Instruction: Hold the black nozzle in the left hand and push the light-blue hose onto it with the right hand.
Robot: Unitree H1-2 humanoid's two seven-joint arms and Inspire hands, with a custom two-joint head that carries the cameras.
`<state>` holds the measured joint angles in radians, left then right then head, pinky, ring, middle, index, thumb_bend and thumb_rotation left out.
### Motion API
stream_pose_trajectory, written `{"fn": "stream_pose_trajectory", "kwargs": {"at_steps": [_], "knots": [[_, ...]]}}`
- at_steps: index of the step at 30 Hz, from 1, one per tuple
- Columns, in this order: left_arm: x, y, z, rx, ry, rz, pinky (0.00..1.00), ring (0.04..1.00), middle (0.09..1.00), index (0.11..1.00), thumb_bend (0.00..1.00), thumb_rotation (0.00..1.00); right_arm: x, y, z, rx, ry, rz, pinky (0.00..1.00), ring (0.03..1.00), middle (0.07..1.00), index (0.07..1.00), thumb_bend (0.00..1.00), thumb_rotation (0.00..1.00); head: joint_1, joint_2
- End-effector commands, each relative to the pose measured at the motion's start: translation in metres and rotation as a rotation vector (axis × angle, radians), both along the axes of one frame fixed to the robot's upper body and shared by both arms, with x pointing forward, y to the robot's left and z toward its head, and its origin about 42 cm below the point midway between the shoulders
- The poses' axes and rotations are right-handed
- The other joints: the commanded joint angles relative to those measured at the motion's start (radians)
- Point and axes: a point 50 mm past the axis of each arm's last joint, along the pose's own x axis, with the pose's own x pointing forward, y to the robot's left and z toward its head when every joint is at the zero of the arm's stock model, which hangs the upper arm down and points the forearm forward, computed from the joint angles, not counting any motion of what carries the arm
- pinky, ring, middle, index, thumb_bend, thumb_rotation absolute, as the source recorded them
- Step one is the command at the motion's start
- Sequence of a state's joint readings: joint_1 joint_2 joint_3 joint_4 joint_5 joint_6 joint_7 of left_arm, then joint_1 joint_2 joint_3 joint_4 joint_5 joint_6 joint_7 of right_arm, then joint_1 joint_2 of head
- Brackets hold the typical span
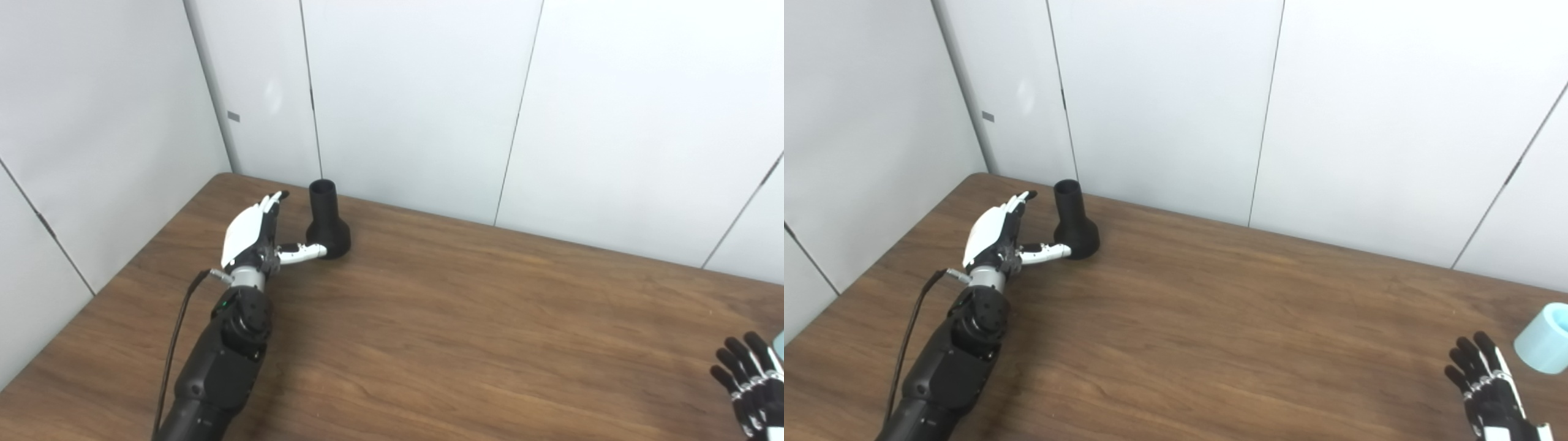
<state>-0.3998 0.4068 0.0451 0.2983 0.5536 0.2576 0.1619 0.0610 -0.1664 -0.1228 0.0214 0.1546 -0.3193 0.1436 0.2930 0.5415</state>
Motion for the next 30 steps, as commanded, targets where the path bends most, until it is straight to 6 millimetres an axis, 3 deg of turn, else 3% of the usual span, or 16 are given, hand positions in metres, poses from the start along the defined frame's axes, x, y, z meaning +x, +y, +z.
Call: {"fn": "stream_pose_trajectory", "kwargs": {"at_steps": [1,12,18,25,30], "knots": [[0.014,0.008,0.029,0.102,-0.071,0.003,1.00,1.000,0.974,0.941,1.00,0.43,-0.039,0.000,-0.053,0.037,0.190,-0.033,0.89,0.918,0.917,0.955,0.57,0.90,0.001,0.000],[0.031,-0.010,0.027,0.119,-0.014,-0.047,1.00,1.000,0.956,0.897,1.00,0.47,-0.038,-0.002,-0.058,-0.007,0.175,-0.038,0.88,0.909,0.911,0.942,0.51,0.91,-0.012,-0.005],[0.037,-0.022,0.039,0.054,-0.021,-0.035,1.00,0.986,0.936,0.897,1.00,0.45,-0.040,0.002,-0.055,-0.011,0.167,-0.043,0.87,0.905,0.903,0.944,0.52,0.95,-0.007,-0.003],[0.041,-0.020,0.048,0.026,-0.029,-0.004,1.00,0.969,0.916,0.874,0.98,0.45,-0.038,0.003,-0.058,-0.083,0.164,-0.036,0.88,0.910,0.900,0.951,0.57,0.98,-0.008,-0.005],[0.044,-0.017,0.043,0.008,-0.012,0.015,1.00,0.963,0.917,0.869,0.98,0.44,-0.037,0.002,-0.058,-0.102,0.159,-0.037,0.88,0.912,0.896,0.954,0.57,0.99,-0.011,-0.004]]}}
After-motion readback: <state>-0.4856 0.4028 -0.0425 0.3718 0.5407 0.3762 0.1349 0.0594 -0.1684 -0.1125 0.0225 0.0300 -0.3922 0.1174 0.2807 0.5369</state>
